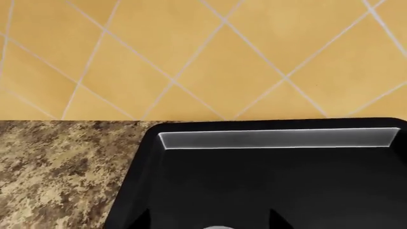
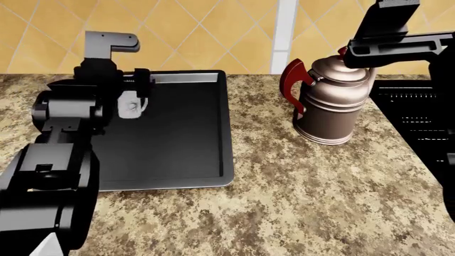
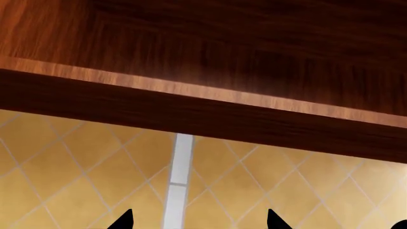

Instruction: Pick the kettle from the counter and place it on the tray. Then pick the mug from the cabinet and place it on the tray. Then close the cabinet doors.

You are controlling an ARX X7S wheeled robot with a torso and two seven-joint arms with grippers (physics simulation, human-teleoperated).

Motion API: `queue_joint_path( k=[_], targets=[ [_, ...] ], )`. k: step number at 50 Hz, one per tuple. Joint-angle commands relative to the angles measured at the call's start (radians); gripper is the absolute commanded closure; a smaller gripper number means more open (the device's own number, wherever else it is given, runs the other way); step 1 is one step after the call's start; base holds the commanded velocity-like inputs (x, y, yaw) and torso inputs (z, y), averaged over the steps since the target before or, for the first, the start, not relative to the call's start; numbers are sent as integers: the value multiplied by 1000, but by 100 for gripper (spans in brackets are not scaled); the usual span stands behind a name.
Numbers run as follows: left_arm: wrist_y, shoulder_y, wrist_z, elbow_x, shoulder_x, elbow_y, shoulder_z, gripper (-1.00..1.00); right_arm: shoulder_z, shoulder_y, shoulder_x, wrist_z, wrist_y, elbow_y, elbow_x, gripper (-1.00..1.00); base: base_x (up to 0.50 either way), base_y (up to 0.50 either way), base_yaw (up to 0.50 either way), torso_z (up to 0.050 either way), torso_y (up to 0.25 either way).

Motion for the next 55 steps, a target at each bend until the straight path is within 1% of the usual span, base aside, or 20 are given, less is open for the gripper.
queue_joint_path(
  k=[1, 10, 13, 15, 19, 22, 29, 35, 40, 46, 55],
  targets=[
    [5, -1, 9, -13, 1, -14, -2, -100, -4, -9, 1, -4, -7, 1, -10, -100, 0, 0, 0, 0, 0],
    [-6, 5, 11, -19, -6, 6, -5, -100, -6, -14, 1, -7, -13, 3, -16, -100, 0, 0, 0, 0, 0],
    [-29, 10, 14, -27, -11, 62, -12, -100, -7, -15, 2, -8, -14, 3, -17, -100, 0, 0, 0, 0, 0],
    [-72, 23, 19, -39, -16, 158, -21, -100, -8, -15, 2, -8, -15, 3, -17, -100, 0, 0, 0, 0, 0],
    [-208, 48, 43, -78, -24, 429, -42, -100, -8, -16, 2, -6, -17, 2, -14, -100, 0, 0, 0, 0, 0],
    [-287, 52, 54, -103, -27, 596, -52, -100, -6, -18, 4, -3, -18, -1, -10, -100, 0, 0, 0, 0, 0],
    [-557, 101, 148, -217, -32, 1054, -29, -100, 3, -40, 12, -4, -30, -7, -12, -100, 0, 0, 0, 0, 0],
    [-711, 135, 216, -332, -9, 1275, -34, -100, 7, -47, 17, -3, -34, -9, -10, -100, 0, 0, 0, 0, 0],
    [-766, 163, 227, -385, 37, 1358, -32, -100, 13, -60, 23, -9, -42, -12, -14, -100, 0, 0, 0, 0, 0],
    [-784, 216, 220, -414, 89, 1406, 12, -100, 28, -85, 38, -20, -57, -14, -22, -100, 0, 0, 0, 0, 0],
    [-751, 274, 203, -442, 142, 1416, 100, -100, 52, -118, 60, -34, -76, -16, -32, -100, 0, 0, 0, 0, 0]
  ],
)
